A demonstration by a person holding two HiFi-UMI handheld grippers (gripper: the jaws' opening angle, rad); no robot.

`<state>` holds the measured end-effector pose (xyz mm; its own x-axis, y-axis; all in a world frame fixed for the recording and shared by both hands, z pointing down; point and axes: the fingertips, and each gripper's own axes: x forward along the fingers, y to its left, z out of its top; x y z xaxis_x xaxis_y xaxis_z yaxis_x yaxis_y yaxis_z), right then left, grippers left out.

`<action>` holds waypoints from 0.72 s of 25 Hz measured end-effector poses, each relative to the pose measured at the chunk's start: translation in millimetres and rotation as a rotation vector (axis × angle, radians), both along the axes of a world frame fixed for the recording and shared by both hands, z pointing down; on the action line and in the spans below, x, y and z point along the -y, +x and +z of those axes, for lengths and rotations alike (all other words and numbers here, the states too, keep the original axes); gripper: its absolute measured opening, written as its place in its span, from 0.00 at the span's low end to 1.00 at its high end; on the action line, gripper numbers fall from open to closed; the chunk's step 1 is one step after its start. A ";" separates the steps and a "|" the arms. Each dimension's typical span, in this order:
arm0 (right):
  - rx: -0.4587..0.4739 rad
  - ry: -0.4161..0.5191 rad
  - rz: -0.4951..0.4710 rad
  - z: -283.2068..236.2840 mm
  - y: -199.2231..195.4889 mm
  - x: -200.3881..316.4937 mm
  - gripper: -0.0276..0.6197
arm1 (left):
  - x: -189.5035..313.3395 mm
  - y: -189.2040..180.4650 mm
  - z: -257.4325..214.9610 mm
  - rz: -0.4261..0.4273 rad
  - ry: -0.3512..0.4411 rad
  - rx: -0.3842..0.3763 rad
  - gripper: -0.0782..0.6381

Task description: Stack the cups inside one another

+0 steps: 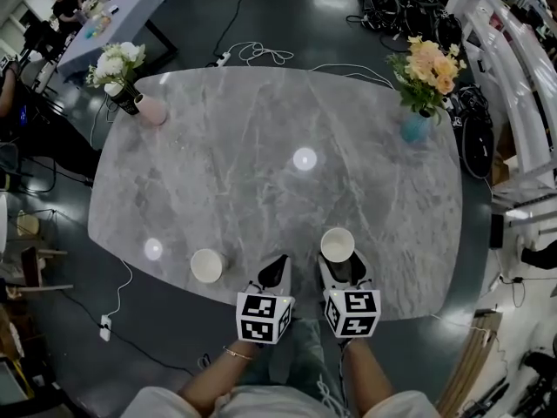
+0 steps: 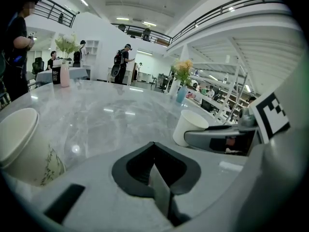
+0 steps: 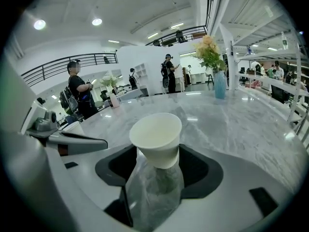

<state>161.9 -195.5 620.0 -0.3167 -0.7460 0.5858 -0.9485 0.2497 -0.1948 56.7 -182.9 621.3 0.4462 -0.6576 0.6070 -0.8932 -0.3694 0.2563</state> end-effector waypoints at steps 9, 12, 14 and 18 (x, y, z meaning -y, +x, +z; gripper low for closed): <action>0.016 0.011 0.002 -7.5 -0.7 3.7 0.40 | -2.0 0.8 -6.5 -0.007 0.006 -0.008 0.10; 0.017 0.023 0.001 -15.2 -0.2 4.6 0.40 | -0.2 -0.4 -12.6 -0.016 0.019 -0.012 0.10; 0.018 0.033 -0.001 -22.0 0.1 5.1 0.40 | 1.6 -0.9 -18.0 -0.021 0.030 -0.014 0.10; 0.017 0.057 -0.005 -37.1 2.5 4.8 0.40 | 3.9 -0.4 -30.4 -0.033 0.057 -0.021 0.10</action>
